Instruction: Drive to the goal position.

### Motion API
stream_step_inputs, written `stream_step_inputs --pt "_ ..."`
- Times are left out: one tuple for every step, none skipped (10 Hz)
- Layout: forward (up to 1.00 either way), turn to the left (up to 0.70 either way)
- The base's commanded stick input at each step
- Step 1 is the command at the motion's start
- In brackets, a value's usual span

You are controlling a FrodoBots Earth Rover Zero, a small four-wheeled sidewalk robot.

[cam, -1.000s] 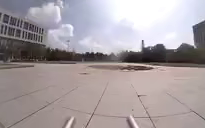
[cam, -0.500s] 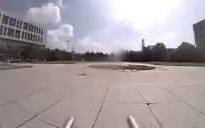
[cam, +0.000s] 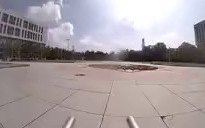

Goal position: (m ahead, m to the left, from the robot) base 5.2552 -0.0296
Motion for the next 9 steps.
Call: stream_step_inputs --pt "0.7 0.04" --pt "0.7 0.04" --pt "0.7 0.04" --pt "0.7 0.04" --pt "0.7 0.04" --pt "0.7 0.04" --pt "0.7 0.04" --pt "0.7 0.04" --pt "0.7 0.04"
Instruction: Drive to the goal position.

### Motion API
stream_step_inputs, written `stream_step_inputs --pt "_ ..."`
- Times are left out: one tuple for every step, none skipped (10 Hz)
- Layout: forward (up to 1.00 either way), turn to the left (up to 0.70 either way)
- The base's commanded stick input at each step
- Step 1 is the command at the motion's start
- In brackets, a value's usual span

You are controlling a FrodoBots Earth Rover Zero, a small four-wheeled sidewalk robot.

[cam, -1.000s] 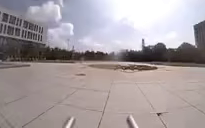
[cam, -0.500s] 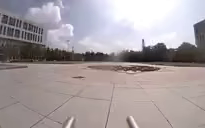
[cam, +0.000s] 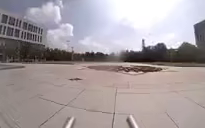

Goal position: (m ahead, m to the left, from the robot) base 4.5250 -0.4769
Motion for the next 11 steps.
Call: stream_step_inputs --pt "0.7 0.04" --pt "0.7 0.04" --pt "0.7 0.04" --pt "0.7 0.04" --pt "0.7 0.04" --pt "0.7 0.04" --pt "0.7 0.04" --pt "0.7 0.04" --pt "0.7 0.03" --pt "0.7 -0.04" --pt "0.7 -0.1"
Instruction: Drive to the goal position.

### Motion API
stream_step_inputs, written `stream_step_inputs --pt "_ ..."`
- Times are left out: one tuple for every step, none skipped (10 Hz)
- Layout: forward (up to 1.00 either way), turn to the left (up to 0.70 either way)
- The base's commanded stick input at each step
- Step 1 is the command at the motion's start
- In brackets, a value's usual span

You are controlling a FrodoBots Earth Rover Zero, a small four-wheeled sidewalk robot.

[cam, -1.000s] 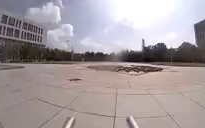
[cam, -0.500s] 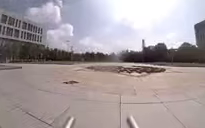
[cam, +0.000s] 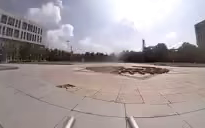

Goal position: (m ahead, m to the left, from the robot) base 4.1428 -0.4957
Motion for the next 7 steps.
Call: stream_step_inputs --pt "0.7 -0.29" --pt "0.7 -0.31" --pt "0.7 -0.31" --pt "0.7 -0.31" --pt "0.7 -0.31" --pt "0.7 -0.31" --pt "0.7 -0.31"
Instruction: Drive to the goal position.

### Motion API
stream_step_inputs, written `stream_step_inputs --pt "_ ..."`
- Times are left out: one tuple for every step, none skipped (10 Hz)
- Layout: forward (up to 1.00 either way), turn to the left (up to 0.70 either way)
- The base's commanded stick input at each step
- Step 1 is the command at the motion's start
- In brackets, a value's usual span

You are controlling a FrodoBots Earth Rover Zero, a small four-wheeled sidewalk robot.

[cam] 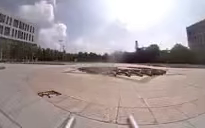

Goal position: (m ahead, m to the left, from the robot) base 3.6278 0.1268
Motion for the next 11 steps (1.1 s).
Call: stream_step_inputs --pt "0.7 -0.31" --pt "0.7 -0.31" --pt "0.7 -0.31" --pt "0.7 -0.31" --pt "0.7 -0.31" --pt "0.7 -0.31" --pt "0.7 -0.31" --pt "0.7 -0.31" --pt "0.7 -0.31" --pt "0.7 -0.31" --pt "0.7 -0.31"
